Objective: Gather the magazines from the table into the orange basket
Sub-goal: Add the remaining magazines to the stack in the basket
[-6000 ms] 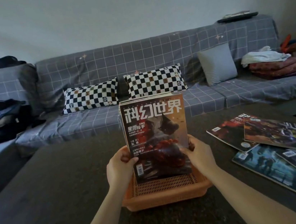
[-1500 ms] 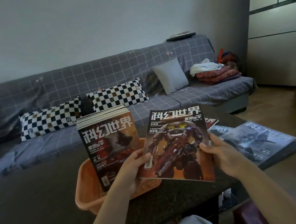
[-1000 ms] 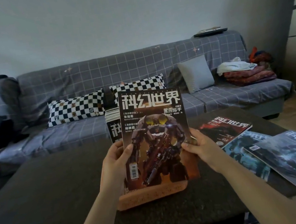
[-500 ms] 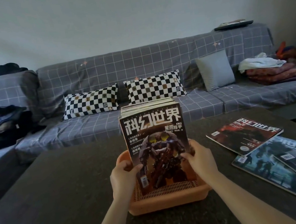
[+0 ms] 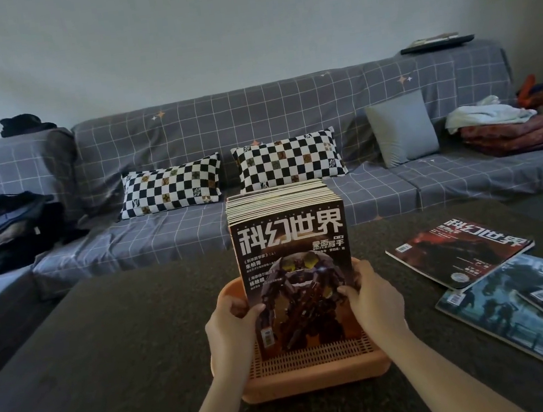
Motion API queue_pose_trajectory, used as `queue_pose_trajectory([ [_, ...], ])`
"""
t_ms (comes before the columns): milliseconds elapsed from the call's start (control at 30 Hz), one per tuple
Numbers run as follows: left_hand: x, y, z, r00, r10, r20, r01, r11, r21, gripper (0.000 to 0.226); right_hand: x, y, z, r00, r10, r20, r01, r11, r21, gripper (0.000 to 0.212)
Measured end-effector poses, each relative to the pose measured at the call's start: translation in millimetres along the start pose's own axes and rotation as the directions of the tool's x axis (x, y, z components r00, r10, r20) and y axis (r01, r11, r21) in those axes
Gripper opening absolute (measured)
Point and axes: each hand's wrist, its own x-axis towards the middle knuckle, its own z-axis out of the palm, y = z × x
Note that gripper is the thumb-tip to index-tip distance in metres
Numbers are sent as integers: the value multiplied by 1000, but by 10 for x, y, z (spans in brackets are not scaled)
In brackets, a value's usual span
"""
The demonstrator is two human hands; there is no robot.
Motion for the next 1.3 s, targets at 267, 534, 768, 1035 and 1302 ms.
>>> queue_pose_trajectory([
  [267, -10, 12, 16, 1000, 4, 10, -4, 1000, 5, 14, 10, 13, 19, 999, 41, 12, -41, 999, 4, 49],
  [534, -25, 3, 30, 995, 74, 64, -78, 995, 58, 23, 41, 66, 70, 993, -16, 120, -3, 989, 151, 49],
  [768, -45, 35, 11, 989, 80, 121, -98, 984, 149, 27, 57, 76, 71, 990, -37, 138, 17, 990, 139, 48],
  [1035, -5, 39, -87, 950, -80, 302, 6, 971, 238, 24, 20, 26, 17, 987, -57, 148, 34, 987, 157, 53],
  [1302, -51, 18, -127, 925, -53, 375, -42, 970, 238, 22, 8, -51, -95, 965, -7, 263, -47, 978, 201, 59],
])
